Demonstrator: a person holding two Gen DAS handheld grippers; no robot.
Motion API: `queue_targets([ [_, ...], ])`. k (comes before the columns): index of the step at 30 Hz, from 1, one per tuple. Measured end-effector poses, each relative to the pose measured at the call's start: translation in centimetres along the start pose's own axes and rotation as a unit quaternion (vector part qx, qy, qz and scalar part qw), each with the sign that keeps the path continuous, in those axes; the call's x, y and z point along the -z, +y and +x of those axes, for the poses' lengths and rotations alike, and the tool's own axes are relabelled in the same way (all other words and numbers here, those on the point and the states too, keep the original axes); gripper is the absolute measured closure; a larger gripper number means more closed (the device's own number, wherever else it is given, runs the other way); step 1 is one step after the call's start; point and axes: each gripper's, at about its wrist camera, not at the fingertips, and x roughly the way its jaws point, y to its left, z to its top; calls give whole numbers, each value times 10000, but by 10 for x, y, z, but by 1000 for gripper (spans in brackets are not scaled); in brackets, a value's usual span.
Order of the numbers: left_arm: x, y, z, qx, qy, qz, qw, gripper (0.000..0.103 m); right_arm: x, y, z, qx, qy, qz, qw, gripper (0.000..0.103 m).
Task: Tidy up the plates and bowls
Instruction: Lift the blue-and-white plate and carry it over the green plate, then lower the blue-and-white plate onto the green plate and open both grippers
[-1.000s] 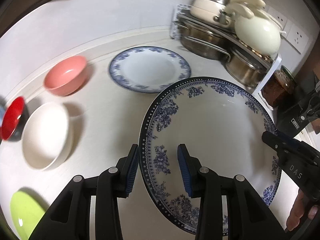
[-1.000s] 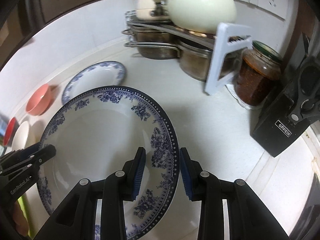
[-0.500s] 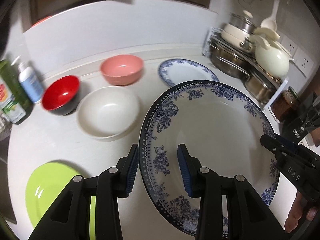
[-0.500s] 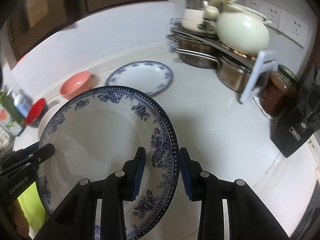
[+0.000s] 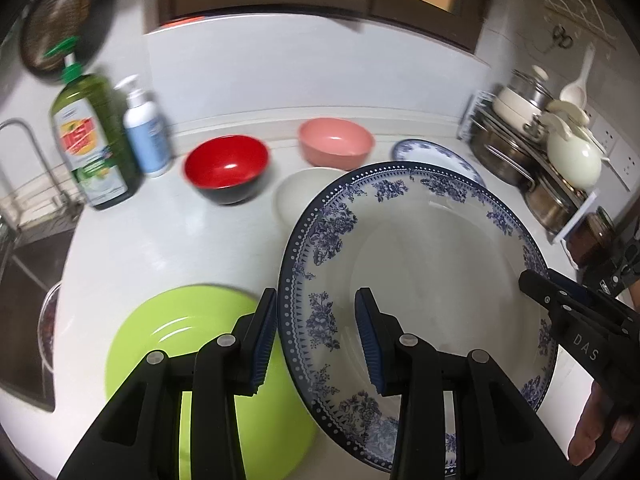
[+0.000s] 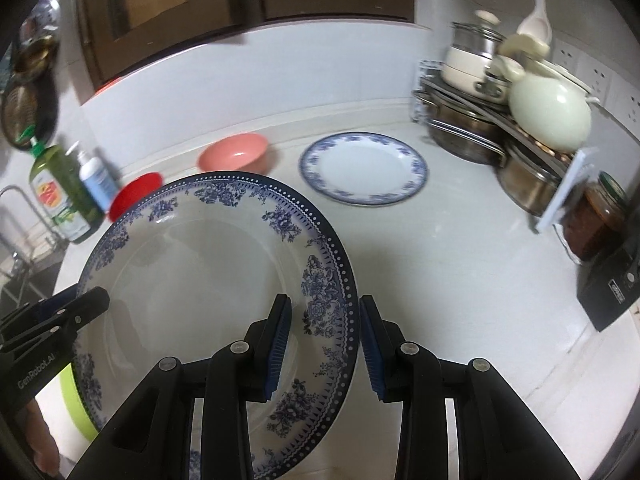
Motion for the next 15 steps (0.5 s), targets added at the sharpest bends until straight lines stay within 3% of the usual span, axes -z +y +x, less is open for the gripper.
queue_targets([
  [15, 43, 101, -35, -740, 30, -832, 9938, 64, 18, 104, 4, -737, 165, -804, 9939, 67],
])
